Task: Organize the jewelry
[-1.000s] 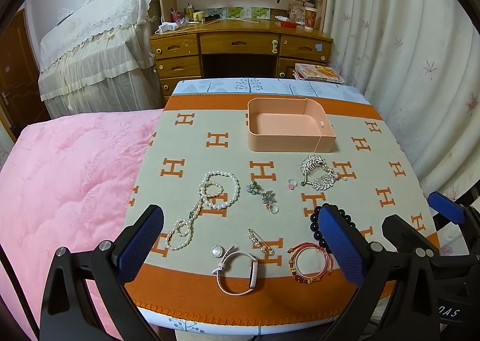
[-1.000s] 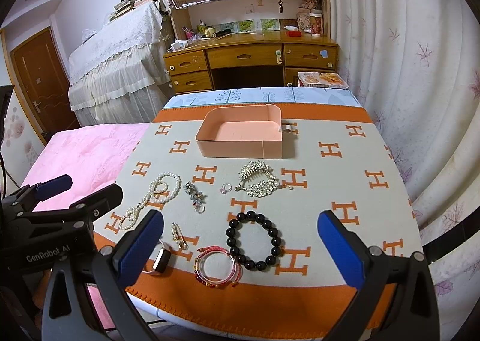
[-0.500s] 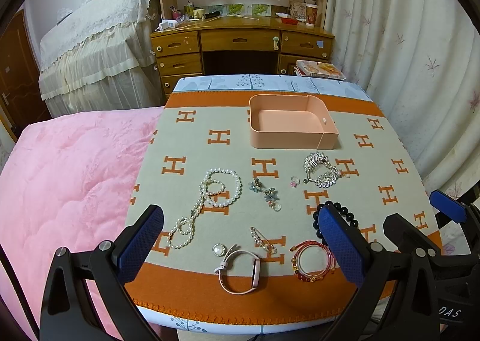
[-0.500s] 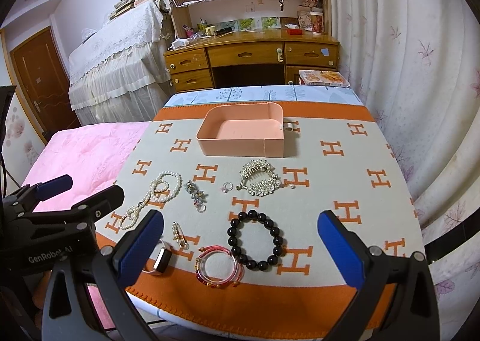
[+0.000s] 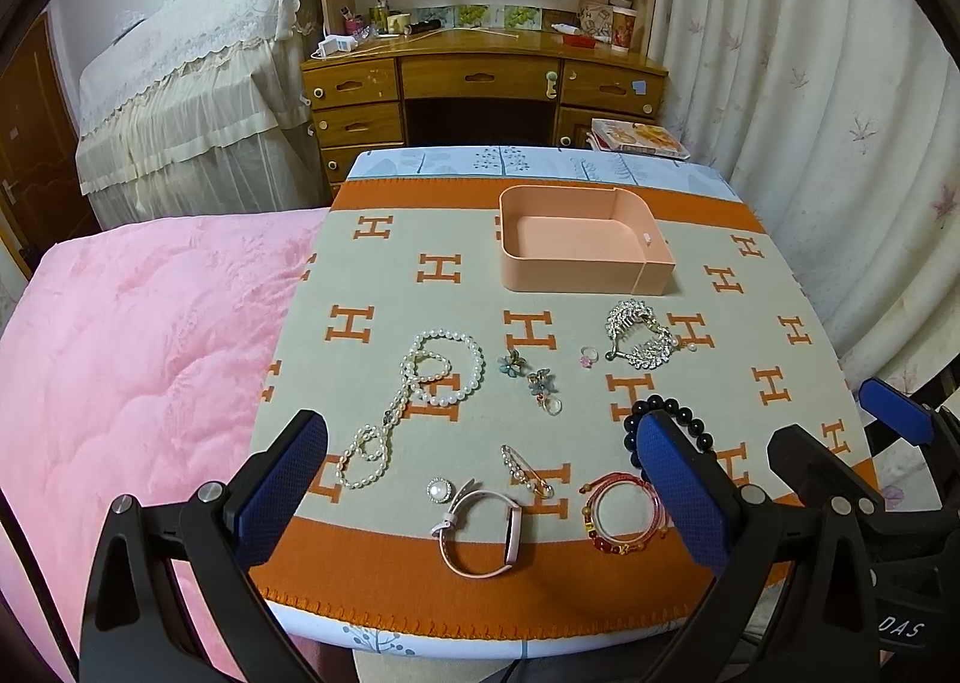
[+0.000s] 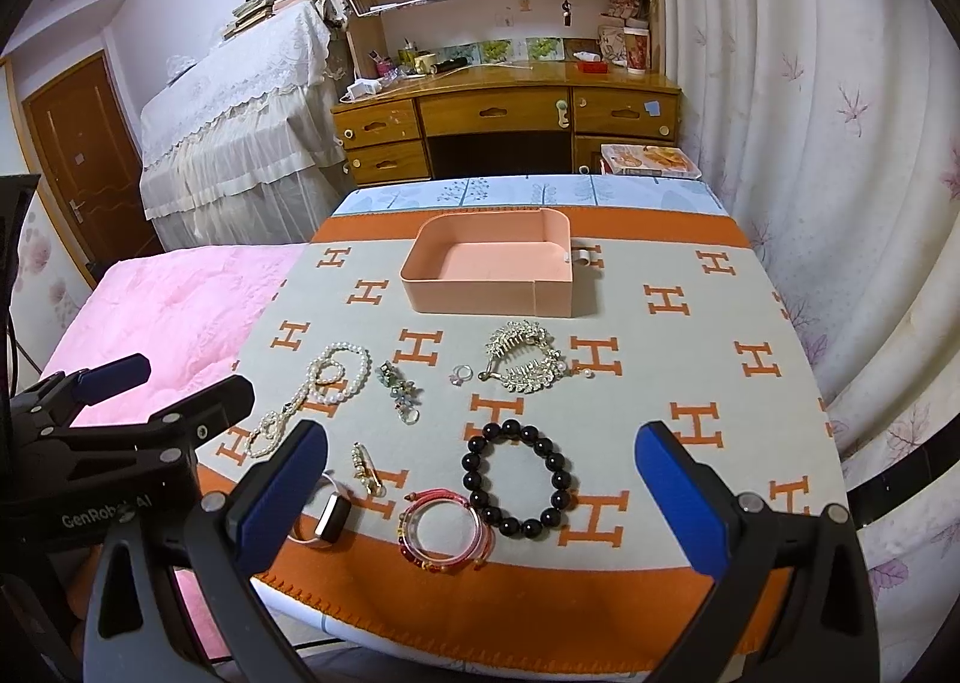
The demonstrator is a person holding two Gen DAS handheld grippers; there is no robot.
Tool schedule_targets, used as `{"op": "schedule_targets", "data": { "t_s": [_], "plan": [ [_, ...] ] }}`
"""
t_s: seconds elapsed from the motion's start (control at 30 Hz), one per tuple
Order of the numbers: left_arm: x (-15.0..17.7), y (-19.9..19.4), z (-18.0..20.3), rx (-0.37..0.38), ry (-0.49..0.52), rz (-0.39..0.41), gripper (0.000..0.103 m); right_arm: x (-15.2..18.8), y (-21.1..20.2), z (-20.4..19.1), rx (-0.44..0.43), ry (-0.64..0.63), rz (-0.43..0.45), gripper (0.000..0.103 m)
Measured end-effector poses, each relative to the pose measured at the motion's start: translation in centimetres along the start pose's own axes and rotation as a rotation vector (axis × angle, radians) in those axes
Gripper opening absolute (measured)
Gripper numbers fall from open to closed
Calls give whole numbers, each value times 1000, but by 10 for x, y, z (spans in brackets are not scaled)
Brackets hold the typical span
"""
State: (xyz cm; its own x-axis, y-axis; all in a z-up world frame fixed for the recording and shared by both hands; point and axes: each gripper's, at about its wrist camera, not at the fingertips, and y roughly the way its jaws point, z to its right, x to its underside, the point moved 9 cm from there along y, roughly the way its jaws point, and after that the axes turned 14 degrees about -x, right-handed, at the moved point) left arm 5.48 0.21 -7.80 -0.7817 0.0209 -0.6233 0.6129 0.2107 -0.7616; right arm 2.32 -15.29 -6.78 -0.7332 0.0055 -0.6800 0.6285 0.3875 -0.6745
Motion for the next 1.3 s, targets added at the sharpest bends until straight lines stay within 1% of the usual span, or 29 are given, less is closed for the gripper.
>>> {"op": "schedule_targets", "data": {
  "t_s": [0.17, 0.33, 0.47, 0.7, 0.83, 0.97, 1.07, 1.17, 1.27, 1.3],
  "plan": [
    [5, -6, -1, 24, 3, -11, 102, 1, -6, -8, -11, 0, 2, 103],
    [12, -18, -1, 43, 27, -4, 102, 2, -21, -16, -5, -1, 23, 103],
    [16, -26, -7, 60, 27, 3, 102, 5, -30, -21, -3, 6, 35, 103],
    [14, -29, -29, 84, -34, 1, 102, 4, -43, -26, 8, 30, 57, 103],
    [9, -25, -44, 81, -66, 11, 102, 0, -48, -32, 32, 11, 79, 103],
    [1, -17, -50, 109, -74, 29, 102, -8, -44, -36, 37, -4, 86, 103],
    [-8, -4, -56, 96, -53, 18, 102, -17, -34, -35, 40, -22, 81, 103],
    [-21, 16, -63, 100, -47, -24, 102, -31, -19, -31, 31, -37, 65, 103],
    [-33, 41, -73, 125, -90, -76, 102, -46, -2, -19, 21, -32, 46, 103],
    [-39, 55, -78, 122, -108, -100, 102, -51, 4, -15, 21, -25, 38, 103]
  ]
}}
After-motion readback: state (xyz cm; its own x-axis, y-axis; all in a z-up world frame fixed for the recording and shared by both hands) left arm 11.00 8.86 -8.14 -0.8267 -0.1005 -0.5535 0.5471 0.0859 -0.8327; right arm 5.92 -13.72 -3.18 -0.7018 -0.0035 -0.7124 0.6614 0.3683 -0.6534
